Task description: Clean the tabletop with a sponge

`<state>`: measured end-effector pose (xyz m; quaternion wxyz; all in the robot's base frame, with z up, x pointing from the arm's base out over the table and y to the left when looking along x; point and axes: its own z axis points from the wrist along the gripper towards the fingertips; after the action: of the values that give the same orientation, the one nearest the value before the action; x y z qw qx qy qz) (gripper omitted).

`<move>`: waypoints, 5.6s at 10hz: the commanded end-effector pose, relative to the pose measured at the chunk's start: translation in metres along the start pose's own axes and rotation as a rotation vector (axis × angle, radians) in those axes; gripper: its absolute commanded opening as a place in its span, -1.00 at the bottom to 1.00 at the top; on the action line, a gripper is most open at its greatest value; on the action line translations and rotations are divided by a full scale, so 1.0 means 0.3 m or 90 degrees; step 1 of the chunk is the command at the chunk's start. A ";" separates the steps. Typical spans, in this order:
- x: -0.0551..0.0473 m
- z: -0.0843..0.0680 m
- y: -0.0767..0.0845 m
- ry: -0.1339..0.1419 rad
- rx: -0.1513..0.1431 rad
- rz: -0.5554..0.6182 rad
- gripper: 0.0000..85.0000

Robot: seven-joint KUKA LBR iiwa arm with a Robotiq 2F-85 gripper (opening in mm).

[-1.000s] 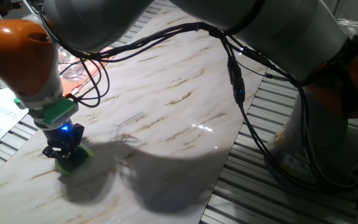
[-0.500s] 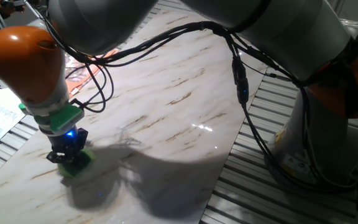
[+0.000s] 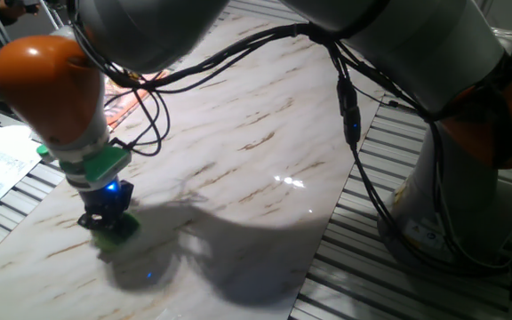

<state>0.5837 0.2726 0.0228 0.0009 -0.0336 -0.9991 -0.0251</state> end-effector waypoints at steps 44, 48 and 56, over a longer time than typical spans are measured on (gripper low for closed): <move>0.058 -0.066 0.043 0.022 0.009 0.004 -1.00; 0.076 -0.071 0.128 0.018 0.011 0.031 -1.00; -0.077 -0.109 0.031 0.007 0.011 0.017 -1.00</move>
<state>0.6082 0.2783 0.0555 0.0069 -0.0456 -0.9988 -0.0166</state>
